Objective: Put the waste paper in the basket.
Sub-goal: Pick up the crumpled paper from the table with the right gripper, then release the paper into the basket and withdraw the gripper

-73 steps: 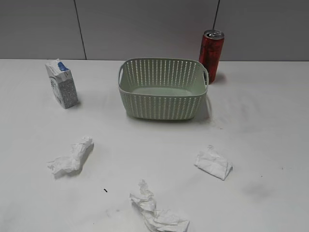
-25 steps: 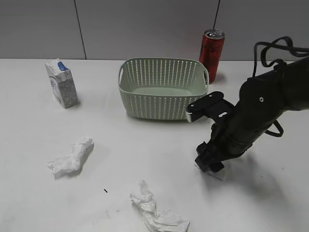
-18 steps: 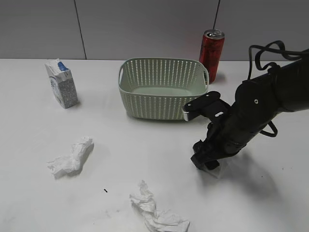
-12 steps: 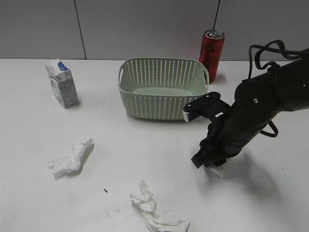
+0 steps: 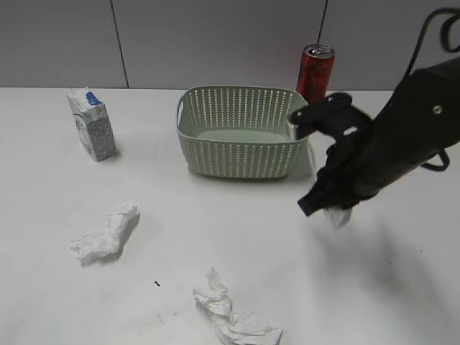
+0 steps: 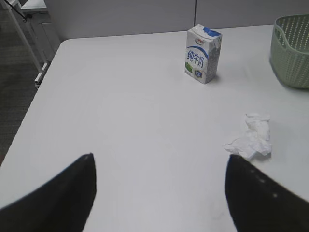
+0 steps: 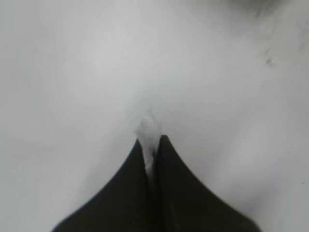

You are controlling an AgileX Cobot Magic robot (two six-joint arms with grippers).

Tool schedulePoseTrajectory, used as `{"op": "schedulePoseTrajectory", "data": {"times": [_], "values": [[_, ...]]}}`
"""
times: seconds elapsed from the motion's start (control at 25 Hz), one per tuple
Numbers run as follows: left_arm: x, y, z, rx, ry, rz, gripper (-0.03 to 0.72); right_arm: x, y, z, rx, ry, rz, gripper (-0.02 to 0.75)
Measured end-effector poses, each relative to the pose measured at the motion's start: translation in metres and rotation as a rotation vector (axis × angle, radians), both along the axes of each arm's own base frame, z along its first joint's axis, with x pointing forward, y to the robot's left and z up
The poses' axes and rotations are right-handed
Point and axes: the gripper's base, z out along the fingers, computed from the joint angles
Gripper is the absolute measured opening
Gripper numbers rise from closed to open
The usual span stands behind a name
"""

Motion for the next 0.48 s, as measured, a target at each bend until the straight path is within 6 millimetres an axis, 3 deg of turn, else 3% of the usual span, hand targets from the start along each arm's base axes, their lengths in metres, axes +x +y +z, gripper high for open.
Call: {"op": "schedulePoseTrajectory", "data": {"times": [0.16, 0.28, 0.48], "values": [[0.0, 0.0, 0.0, 0.0, 0.0, 0.0, 0.603, 0.006, 0.004, 0.053, 0.183, -0.3, 0.001, -0.006], [0.0, 0.0, 0.0, 0.0, 0.0, 0.0, 0.599, 0.016, 0.01, 0.079, 0.331, -0.542, 0.003, -0.006], [0.0, 0.0, 0.0, 0.0, 0.0, 0.0, 0.594, 0.035, 0.022, 0.092, 0.524, -0.858, 0.006, -0.006]]}}
